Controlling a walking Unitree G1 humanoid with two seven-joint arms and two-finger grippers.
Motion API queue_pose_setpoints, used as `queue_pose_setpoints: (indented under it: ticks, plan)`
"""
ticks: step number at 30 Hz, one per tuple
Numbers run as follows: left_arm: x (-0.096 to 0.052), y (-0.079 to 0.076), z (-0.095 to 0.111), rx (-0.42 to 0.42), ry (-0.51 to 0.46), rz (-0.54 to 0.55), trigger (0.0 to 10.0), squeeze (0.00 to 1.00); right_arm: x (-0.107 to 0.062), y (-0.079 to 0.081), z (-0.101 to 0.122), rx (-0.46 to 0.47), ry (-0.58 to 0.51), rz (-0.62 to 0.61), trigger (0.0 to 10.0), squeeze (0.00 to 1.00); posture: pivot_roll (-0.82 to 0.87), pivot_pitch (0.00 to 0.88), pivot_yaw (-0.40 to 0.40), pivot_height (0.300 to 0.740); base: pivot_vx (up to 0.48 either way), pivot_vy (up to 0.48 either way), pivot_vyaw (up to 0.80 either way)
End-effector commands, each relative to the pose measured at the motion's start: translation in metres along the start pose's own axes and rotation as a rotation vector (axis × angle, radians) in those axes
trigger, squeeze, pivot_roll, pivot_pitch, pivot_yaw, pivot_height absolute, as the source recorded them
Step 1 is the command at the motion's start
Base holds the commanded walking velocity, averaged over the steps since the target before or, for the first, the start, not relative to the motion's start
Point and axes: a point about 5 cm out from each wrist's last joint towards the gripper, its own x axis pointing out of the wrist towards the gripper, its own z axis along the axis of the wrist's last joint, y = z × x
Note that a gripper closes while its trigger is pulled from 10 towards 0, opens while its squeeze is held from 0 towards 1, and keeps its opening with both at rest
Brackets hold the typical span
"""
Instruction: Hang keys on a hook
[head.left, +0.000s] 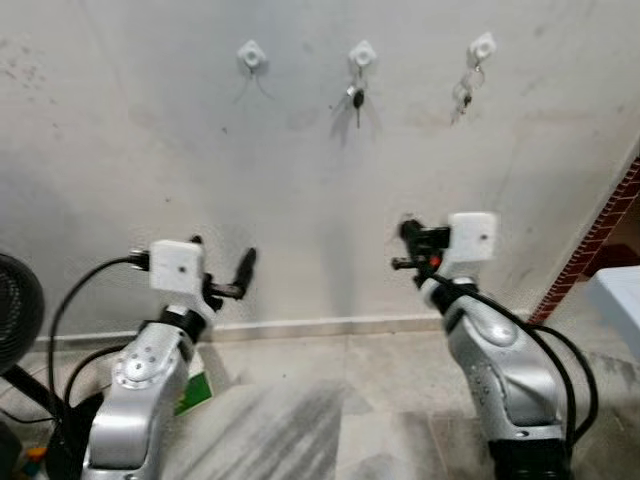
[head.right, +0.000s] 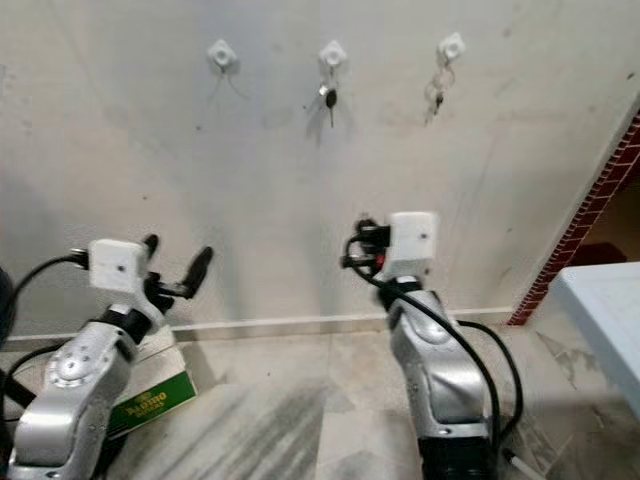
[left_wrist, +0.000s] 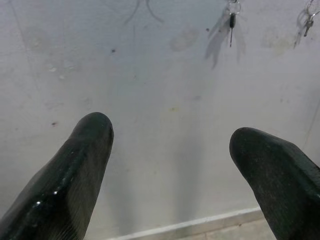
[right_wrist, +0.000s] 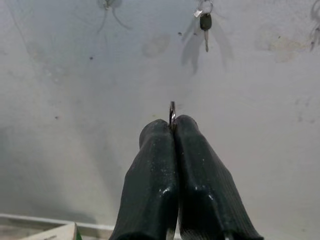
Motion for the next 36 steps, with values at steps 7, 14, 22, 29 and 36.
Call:
queue_pose_setpoints:
  ticks: [7, 14, 22, 29, 36]
  plan:
    - [0.0017, -0.0035, 0.001, 0.022, -0.004, -0.018, 10.0, 0.0, -0.0008, -0.0044, 0.0015, 0.001, -0.008, -0.016, 10.0, 0.0, 0.07, 0.0, 0.06, 0.74, 0.0, 0.303, 0.0]
    - [0.0024, -0.0009, 0.0018, 0.09, -0.006, -0.004, 10.0, 0.0, -0.0002, -0.0046, 0.0006, -0.001, -0.008, -0.014, 10.0, 0.0, 0.07, 0.0, 0.06, 0.74, 0.0, 0.0, 0.0]
    - [0.0015, 0.0013, 0.0055, 0.075, -0.028, -0.017, 10.0, 0.0, 0.0007, -0.001, -0.0003, -0.006, -0.012, -0.008, 10.0, 0.0, 0.08, 0.0, 0.063, 0.74, 0.097, 0.0, 0.0]
    - [0.0018, -0.0011, 0.0056, 0.071, -0.03, -0.028, 10.0, 0.0, 0.0011, -0.0007, -0.0003, -0.01, -0.013, -0.004, 10.0, 0.0, 0.08, 0.0, 0.066, 0.74, 0.353, 0.0, 0.0]
    - [0.0014, -0.0019, 0.0052, 0.068, -0.028, -0.034, 10.0, 0.0, 0.0001, -0.0011, -0.001, -0.013, -0.012, -0.004, 10.0, 0.0, 0.08, 0.0, 0.067, 0.74, 0.395, 0.0, 0.0]
